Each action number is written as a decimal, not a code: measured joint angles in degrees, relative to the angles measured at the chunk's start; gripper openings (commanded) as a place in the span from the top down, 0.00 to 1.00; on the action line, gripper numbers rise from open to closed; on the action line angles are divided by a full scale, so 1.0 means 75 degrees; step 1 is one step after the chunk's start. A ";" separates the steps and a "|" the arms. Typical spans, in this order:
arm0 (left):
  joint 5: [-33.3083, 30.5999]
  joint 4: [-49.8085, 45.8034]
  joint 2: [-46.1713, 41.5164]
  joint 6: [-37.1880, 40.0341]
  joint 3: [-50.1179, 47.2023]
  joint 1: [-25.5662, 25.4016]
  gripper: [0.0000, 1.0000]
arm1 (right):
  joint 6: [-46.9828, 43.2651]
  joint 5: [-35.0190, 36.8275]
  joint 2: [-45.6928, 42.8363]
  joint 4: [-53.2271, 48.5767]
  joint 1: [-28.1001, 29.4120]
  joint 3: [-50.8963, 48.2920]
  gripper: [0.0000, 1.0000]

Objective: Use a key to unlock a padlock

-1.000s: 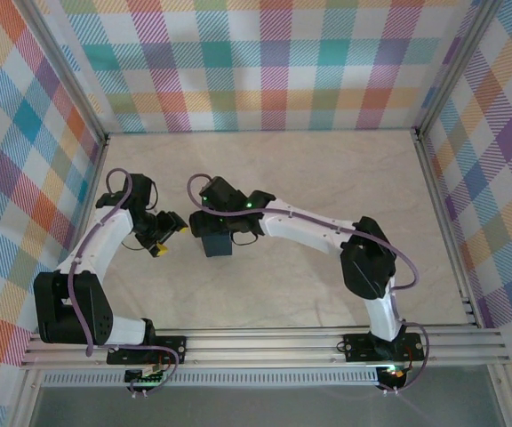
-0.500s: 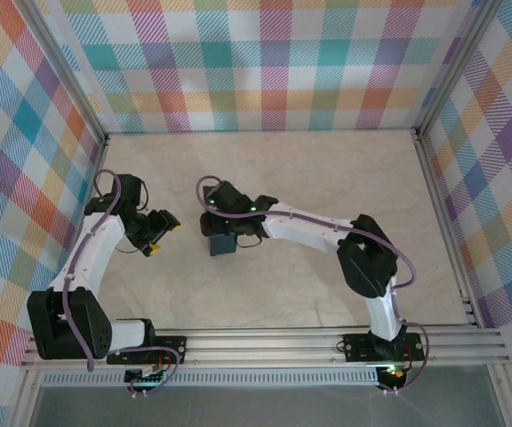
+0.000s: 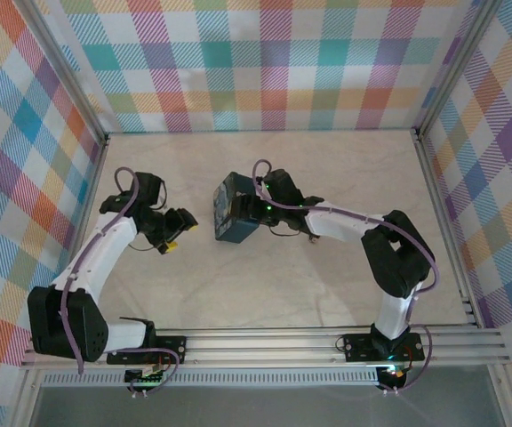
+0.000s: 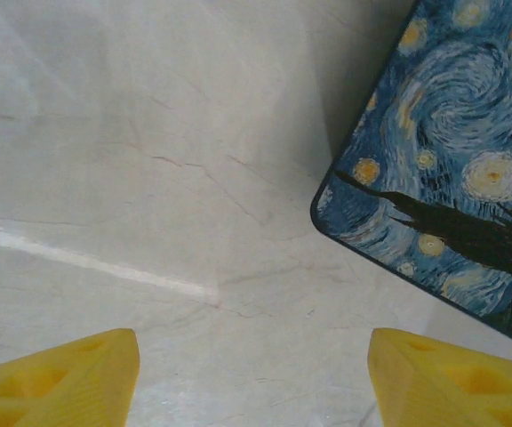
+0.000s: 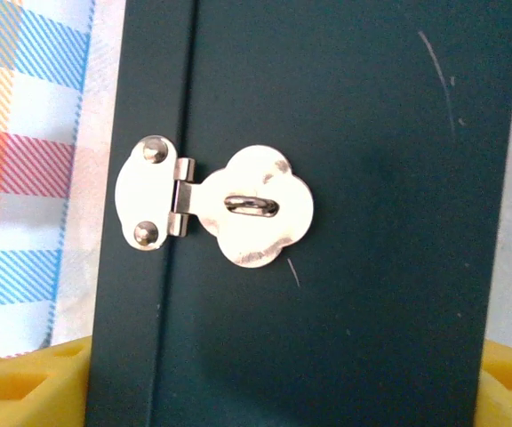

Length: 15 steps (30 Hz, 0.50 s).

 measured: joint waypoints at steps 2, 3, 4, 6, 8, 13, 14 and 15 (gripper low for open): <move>-0.0061 0.0181 0.0350 -0.0102 0.0178 -0.0219 0.31 | 0.0020 -0.0221 -0.0012 0.0204 -0.0102 -0.0146 0.21; -0.0111 0.0326 0.0580 -0.0154 0.0294 -0.0312 0.32 | 0.0017 -0.0286 -0.0012 0.0256 -0.0128 -0.0175 0.20; -0.0122 0.0446 0.0781 -0.0187 0.0399 -0.0370 0.32 | 0.0020 -0.0323 -0.0012 0.0294 -0.0140 -0.0201 0.20; -0.0166 0.0784 0.1253 -0.0268 0.0624 -0.0501 0.32 | 0.0020 -0.0385 -0.0009 0.0350 -0.0140 -0.0242 0.20; -0.0236 0.1084 0.1664 -0.0335 0.0819 -0.0615 0.32 | 0.0020 -0.0443 0.0012 0.0376 -0.0137 -0.0242 0.20; -0.0417 0.1716 0.2538 -0.0399 0.1279 -0.1003 0.32 | 0.0023 -0.0560 0.0090 0.0516 -0.0146 -0.0245 0.19; -0.0440 0.1804 0.2664 -0.0414 0.1326 -0.1049 0.32 | 0.0023 -0.0571 0.0096 0.0516 -0.0163 -0.0248 0.18; -0.0446 0.1923 0.2786 -0.0417 0.1335 -0.1090 0.32 | 0.0023 -0.0586 0.0096 0.0510 -0.0181 -0.0248 0.18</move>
